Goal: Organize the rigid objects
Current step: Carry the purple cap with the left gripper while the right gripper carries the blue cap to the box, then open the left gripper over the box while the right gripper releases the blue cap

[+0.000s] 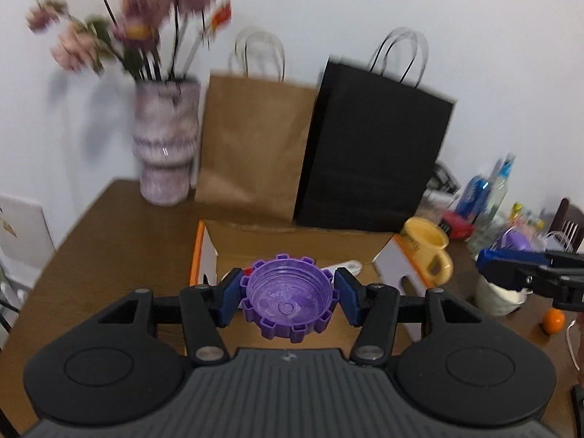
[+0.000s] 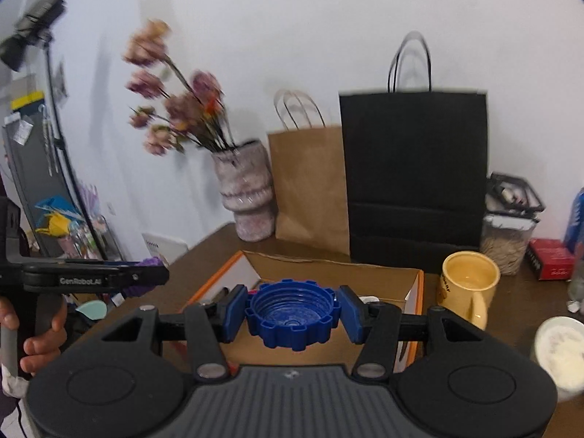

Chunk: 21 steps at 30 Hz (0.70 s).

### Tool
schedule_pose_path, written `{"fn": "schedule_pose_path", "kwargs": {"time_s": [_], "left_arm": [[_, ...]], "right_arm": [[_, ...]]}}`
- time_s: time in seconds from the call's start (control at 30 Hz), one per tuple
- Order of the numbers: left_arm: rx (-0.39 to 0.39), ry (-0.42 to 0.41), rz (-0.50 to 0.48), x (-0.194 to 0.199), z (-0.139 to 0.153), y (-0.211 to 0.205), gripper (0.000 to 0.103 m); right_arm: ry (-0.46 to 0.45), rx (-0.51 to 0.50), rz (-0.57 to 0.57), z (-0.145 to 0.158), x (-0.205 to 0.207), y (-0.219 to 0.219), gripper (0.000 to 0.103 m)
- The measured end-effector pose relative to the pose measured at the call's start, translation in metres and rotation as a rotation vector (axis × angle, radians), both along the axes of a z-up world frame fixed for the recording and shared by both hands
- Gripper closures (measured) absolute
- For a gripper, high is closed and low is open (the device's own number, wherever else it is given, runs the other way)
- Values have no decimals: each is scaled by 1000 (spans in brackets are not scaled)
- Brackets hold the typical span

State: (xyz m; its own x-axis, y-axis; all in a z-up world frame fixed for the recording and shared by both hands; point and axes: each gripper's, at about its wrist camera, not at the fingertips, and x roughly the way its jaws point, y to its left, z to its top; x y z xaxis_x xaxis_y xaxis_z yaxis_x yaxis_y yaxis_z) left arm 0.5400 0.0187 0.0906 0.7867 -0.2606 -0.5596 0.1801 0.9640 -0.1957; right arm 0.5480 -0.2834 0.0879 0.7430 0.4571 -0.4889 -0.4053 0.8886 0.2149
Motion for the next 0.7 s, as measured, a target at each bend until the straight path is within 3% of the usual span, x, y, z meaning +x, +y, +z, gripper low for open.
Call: {"fn": "schedule_pose_path", "kwargs": {"time_s": [0.17,0.37,0.53,0.7], "left_arm": [[11,122,22,64,-39,-1,48],[17,220,-4,112,-77,-20,48],[11,258,-48,142,-100,-62,47],[5,266,-55,152,-117,-91,46]], "right_arm": [[109,-60,-23,-36,71,14,50],[208,-170,-87,-88,137,23,50],[233,-300,-122,-125,162,31,50],[226,-370,-111,-138,169,41,50]]}}
